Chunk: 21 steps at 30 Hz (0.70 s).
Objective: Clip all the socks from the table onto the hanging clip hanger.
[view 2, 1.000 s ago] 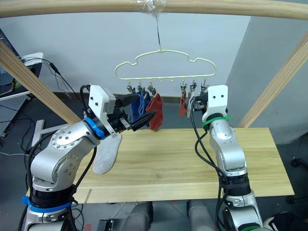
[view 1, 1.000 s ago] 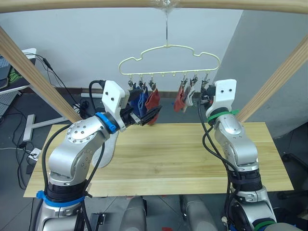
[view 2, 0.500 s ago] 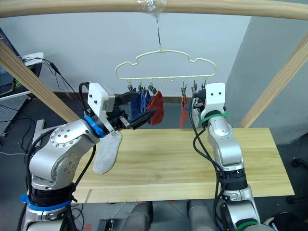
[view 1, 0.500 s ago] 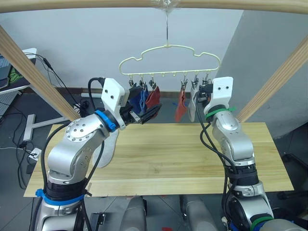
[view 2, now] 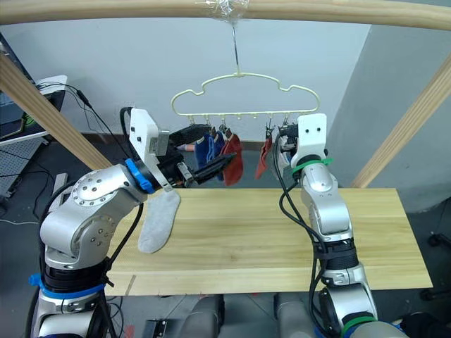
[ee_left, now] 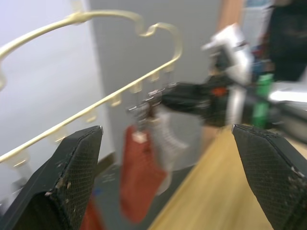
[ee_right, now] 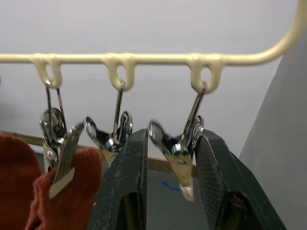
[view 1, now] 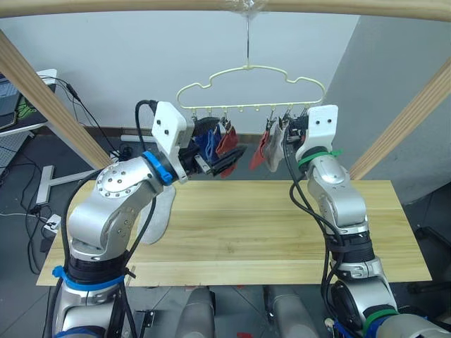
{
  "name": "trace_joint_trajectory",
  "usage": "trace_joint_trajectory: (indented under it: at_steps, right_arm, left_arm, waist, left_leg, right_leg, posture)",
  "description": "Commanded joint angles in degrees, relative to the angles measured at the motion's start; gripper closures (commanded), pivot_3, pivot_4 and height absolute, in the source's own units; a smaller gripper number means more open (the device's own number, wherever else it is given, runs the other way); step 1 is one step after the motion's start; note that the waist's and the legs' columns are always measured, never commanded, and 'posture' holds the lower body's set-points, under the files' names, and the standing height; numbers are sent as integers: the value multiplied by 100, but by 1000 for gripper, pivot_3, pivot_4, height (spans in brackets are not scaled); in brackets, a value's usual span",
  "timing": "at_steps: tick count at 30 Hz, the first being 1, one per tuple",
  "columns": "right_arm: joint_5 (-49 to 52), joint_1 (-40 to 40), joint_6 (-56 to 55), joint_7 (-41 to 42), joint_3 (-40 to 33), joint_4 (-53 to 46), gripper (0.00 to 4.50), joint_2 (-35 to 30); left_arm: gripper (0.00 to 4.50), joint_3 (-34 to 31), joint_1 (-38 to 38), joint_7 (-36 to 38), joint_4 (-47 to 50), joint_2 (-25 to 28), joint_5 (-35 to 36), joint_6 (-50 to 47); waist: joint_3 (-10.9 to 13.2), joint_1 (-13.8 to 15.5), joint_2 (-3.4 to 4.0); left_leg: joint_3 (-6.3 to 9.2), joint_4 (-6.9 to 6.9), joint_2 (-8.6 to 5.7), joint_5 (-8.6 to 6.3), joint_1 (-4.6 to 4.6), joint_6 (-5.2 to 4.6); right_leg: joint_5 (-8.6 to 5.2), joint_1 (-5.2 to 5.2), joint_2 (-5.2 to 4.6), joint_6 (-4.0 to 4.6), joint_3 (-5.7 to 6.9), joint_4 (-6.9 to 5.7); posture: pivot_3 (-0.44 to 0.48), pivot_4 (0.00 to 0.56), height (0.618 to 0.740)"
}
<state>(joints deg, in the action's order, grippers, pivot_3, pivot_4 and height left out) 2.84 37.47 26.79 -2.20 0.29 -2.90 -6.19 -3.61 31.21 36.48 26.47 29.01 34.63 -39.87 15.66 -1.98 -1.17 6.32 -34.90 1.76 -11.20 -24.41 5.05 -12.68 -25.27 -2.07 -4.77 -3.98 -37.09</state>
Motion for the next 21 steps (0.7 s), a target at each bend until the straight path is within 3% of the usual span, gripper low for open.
trace_joint_trajectory:
  at_steps: [1,21]
  right_arm:
    - [-73,127,-175,23,-19,-133,3059,24]
    - [-329,144,-238,61,33,-129,3059,-49]
  left_arm:
    - [0,-45,155,70,127,49,240,-86]
    - [0,-29,279,-176,226,-54,466,-174]
  waist:
    - [0,3,0]
    - [0,12,0]
  left_leg:
    - [0,0,0,0,0,0]
    - [1,0,0,1,0,1]
  right_leg:
    - [0,0,0,0,0,0]
    - [1,0,0,1,0,-2]
  posture:
    - [97,258,740]
    - [101,245,740]
